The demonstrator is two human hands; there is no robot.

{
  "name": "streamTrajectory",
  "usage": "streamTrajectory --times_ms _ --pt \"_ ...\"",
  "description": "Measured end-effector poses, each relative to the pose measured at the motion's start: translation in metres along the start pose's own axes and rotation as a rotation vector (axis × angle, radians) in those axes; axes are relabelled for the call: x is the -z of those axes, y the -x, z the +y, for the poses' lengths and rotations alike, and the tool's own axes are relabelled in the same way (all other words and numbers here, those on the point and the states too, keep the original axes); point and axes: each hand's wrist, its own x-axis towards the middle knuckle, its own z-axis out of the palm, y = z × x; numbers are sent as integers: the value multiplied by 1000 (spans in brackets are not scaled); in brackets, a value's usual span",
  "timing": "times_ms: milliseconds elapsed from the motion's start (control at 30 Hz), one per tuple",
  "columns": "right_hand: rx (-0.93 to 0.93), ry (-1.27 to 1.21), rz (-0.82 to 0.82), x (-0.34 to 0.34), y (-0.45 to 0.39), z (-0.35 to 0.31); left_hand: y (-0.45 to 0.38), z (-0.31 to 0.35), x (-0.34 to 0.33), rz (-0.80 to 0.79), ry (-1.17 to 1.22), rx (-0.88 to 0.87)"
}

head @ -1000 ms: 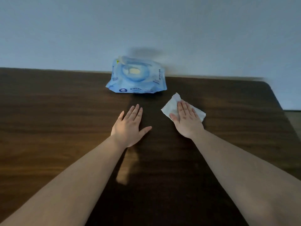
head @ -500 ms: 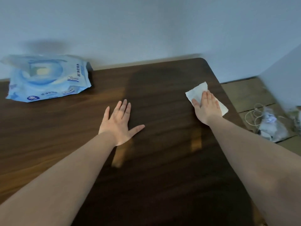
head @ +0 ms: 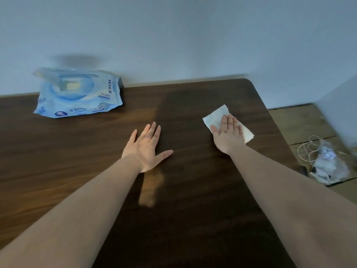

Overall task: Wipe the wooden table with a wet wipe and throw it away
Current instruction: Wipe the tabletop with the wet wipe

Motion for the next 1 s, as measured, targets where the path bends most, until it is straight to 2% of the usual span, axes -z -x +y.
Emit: streamTrajectory --times_ms 200,400,700,800,1000 --pt "251 45 -32 -19 25 -117 46 -71 4 28 17 124" --pt "507 101 -56 -45 66 -252 125 -177 0 103 10 362" --pt "808 218 -76 -88 134 -427 262 -331 -21 120 53 728" --pt "886 231 -86 -101 154 -479 292 -362 -37 112 69 773" --pt "1048 278 -73 -120 177 -569 297 -373 -60 295 88 745"
